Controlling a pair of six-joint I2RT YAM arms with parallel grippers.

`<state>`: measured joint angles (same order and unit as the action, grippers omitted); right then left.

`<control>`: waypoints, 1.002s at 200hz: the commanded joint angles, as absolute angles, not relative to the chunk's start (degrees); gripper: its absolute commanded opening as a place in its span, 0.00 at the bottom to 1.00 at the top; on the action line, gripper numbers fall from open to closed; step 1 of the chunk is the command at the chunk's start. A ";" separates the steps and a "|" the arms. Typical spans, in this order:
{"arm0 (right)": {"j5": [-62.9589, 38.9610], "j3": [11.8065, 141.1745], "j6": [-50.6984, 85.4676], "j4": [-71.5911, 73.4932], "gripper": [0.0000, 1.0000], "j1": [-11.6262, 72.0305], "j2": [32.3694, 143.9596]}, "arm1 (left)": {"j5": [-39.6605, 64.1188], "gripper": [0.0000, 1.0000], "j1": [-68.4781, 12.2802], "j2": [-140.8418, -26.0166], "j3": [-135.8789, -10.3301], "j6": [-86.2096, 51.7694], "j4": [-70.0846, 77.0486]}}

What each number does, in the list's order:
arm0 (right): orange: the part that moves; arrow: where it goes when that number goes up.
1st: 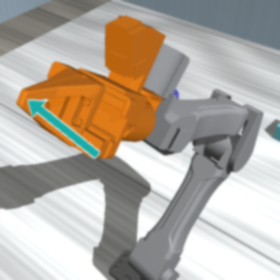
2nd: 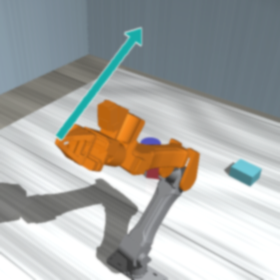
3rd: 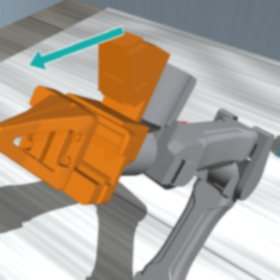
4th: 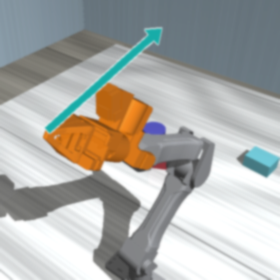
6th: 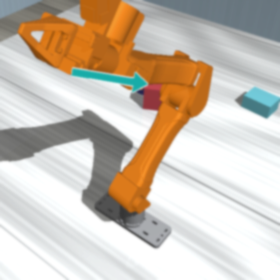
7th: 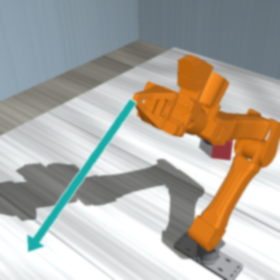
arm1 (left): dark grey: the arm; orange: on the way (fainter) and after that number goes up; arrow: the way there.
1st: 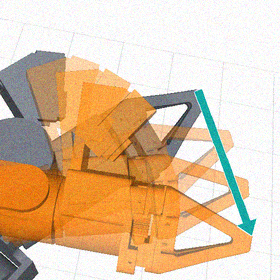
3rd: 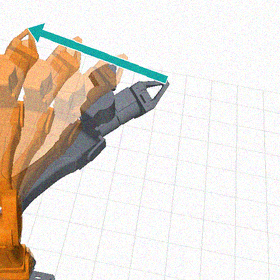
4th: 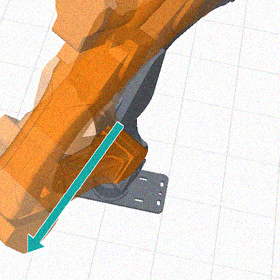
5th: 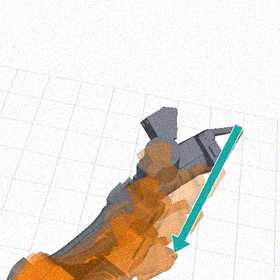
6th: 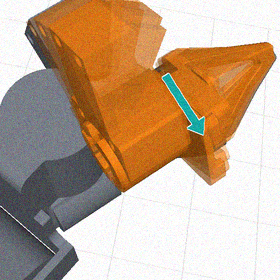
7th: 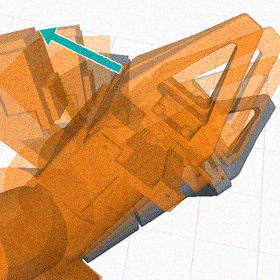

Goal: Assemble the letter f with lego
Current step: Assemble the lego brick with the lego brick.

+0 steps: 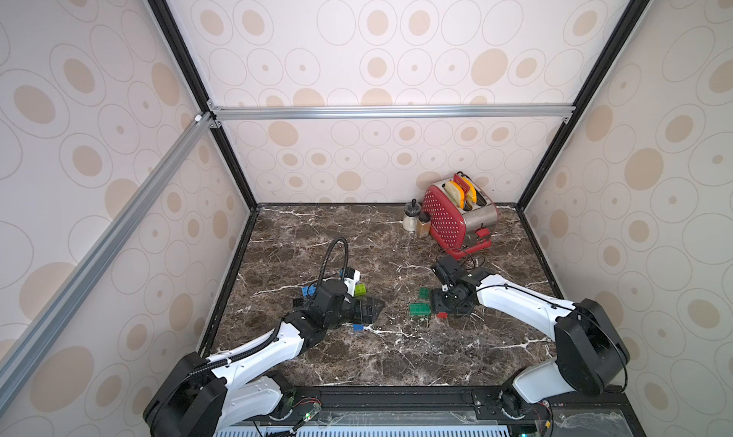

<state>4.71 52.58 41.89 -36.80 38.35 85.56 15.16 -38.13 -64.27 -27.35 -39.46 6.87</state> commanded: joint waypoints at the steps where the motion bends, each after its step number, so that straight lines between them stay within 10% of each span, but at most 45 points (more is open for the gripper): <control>1: 4.33 51.02 41.08 -37.45 0.69 38.84 85.70 | 15.15 0.99 -37.71 -64.46 -28.47 -39.40 8.09; 200: 1.31 48.26 39.27 -36.94 0.68 38.80 86.65 | 14.98 0.99 -37.72 -65.39 -28.48 -39.29 8.44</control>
